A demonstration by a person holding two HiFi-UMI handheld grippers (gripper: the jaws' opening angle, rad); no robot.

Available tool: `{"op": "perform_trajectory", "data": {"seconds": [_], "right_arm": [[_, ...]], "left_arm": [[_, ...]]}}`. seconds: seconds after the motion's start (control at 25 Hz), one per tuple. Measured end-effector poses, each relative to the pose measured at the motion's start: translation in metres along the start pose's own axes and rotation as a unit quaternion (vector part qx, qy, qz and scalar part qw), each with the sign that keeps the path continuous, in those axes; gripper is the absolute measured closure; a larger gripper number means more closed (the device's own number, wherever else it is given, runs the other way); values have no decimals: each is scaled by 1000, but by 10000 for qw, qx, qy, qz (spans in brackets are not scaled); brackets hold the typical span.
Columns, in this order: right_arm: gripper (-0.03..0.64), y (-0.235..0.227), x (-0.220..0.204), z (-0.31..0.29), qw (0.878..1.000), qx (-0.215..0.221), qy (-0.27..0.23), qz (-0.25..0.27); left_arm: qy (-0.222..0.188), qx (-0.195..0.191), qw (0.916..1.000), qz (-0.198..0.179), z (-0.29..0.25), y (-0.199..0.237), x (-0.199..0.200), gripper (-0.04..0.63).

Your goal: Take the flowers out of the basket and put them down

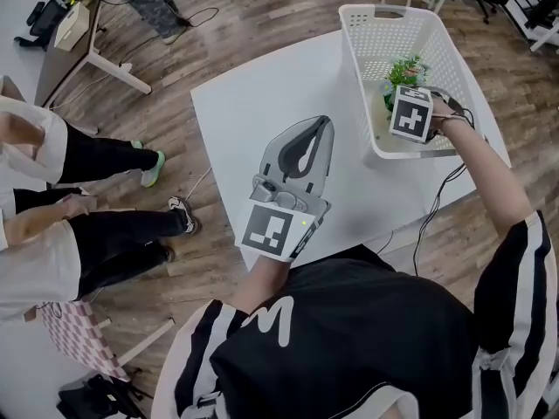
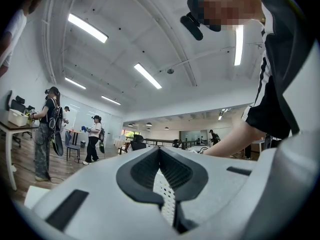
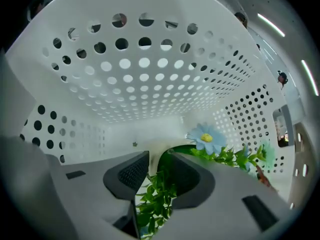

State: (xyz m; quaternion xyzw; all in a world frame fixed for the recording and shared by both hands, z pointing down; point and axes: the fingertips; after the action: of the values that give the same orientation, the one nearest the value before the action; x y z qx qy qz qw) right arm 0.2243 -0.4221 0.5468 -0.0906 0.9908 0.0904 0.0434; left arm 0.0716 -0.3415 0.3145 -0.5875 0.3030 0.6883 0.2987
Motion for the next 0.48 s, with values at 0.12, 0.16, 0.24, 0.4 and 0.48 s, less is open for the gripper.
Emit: {"op": "perform_trajectory", "data": {"seconds": [0.12, 0.16, 0.24, 0.4, 0.48], "right_arm": [[477, 3, -7, -4, 9999, -71, 131, 31], [477, 4, -9, -5, 9998, -113, 182, 54], [479, 6, -12, -9, 9991, -244, 304, 140], [487, 4, -11, -14, 9982, -284, 425, 325], [492, 5, -10, -13, 9982, -259, 394, 381]], "left_arm": [[-36, 19, 10000, 8, 2, -2, 2, 592], [-43, 31, 10000, 16, 3, -2, 2, 592], [-44, 54, 10000, 38, 3, -1, 2, 592], [-60, 95, 9999, 86, 4, 3, 3, 592], [-63, 108, 9999, 82, 6, 3, 4, 592]]}}
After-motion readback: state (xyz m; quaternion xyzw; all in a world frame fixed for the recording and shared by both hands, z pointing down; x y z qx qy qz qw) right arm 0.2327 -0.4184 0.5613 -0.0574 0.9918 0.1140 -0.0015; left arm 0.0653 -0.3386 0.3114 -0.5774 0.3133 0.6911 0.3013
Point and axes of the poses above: the fingertips, and each gripper's own axes: z backward along the fingers, y to its left, x out of its top, and after that the axes turned 2 degrees about -z, right-handed
